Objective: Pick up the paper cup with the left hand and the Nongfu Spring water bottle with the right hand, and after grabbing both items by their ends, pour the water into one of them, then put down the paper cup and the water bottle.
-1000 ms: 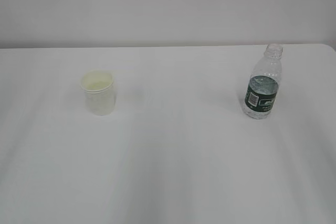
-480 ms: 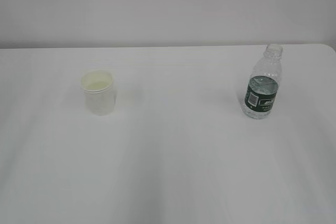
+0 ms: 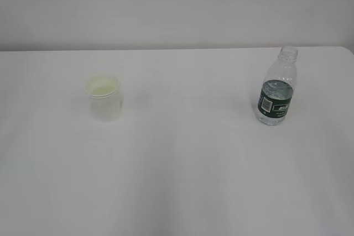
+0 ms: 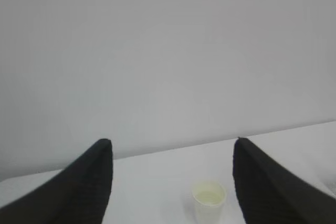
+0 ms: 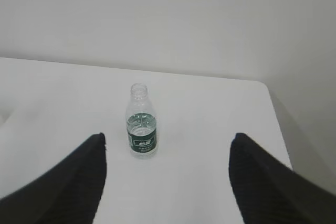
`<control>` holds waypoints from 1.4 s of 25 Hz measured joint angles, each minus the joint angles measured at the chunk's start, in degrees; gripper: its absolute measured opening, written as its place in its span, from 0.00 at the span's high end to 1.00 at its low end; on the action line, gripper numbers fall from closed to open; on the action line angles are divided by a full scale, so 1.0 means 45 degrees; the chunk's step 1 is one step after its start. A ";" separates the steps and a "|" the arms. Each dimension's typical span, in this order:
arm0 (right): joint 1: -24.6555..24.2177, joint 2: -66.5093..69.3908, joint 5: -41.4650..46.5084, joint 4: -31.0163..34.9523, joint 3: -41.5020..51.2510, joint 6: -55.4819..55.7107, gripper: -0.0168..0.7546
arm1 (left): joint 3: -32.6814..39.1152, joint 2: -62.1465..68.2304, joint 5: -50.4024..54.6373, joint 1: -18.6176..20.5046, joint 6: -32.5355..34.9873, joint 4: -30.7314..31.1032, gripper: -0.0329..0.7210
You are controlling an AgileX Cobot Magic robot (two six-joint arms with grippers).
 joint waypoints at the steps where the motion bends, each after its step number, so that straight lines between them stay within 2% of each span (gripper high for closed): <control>1: 0.0000 -0.0036 0.0160 0.0138 -0.0022 -0.0052 0.26 | 0.0000 -0.0203 0.0328 0.0000 -0.0153 0.0145 0.28; 13: 0.0000 -0.1726 0.2181 0.0441 -0.0408 -0.0788 0.26 | -0.0091 -0.2207 0.3296 0.0000 -0.0880 0.1090 0.29; 26: 0.0000 -0.3400 0.5310 0.0441 -0.0448 -0.0817 0.26 | -0.0037 -0.2296 0.6478 0.0000 -0.0880 0.1342 0.29; 35: 0.0000 -0.4331 0.5435 0.0586 -0.0460 -0.0764 0.26 | 0.1930 -0.3813 0.6891 0.0000 -0.1142 0.1117 0.29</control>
